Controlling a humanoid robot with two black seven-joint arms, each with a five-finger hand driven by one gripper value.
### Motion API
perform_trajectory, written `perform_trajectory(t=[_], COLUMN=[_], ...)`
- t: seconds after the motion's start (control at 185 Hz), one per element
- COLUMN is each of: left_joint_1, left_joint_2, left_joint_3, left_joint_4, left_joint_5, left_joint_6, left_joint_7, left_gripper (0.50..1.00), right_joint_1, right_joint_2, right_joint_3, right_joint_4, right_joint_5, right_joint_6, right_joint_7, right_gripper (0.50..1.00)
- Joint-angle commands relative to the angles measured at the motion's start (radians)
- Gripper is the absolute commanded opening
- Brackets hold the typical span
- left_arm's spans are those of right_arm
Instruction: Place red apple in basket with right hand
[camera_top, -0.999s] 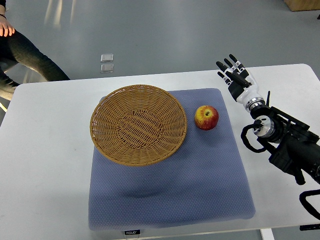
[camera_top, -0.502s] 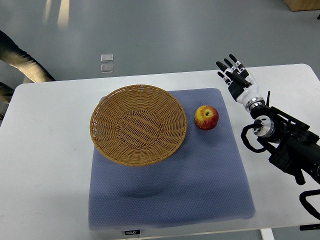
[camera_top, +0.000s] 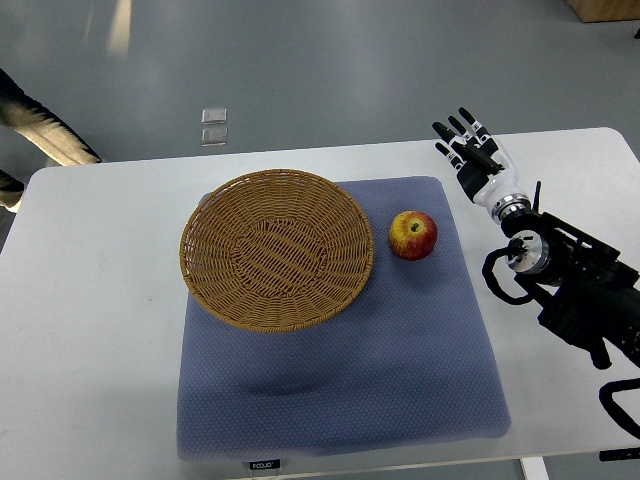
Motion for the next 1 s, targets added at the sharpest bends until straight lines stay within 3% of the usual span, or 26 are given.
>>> perform_trajectory(t=[0.0, 0.994], left_joint_1=[0.0, 0.003], left_joint_2=[0.0, 0.0], left_joint_3=[0.0, 0.0], left_joint_4=[-0.001, 0.0], left_joint_5=[0.001, 0.001], left_joint_6=[0.0, 0.0], left_joint_7=[0.0, 0.0], left_gripper=[1.0, 1.0], right_joint_1=[0.004, 0.075], right_joint_2=[0.001, -0.028], right_joint_3=[0.0, -0.009], right_joint_4=[-0.002, 0.018], right_joint_5=[0.0, -0.097], right_joint_6=[-0.001, -0.034], right_joint_7=[0.0, -0.003], right_gripper=[0.921, 0.921])
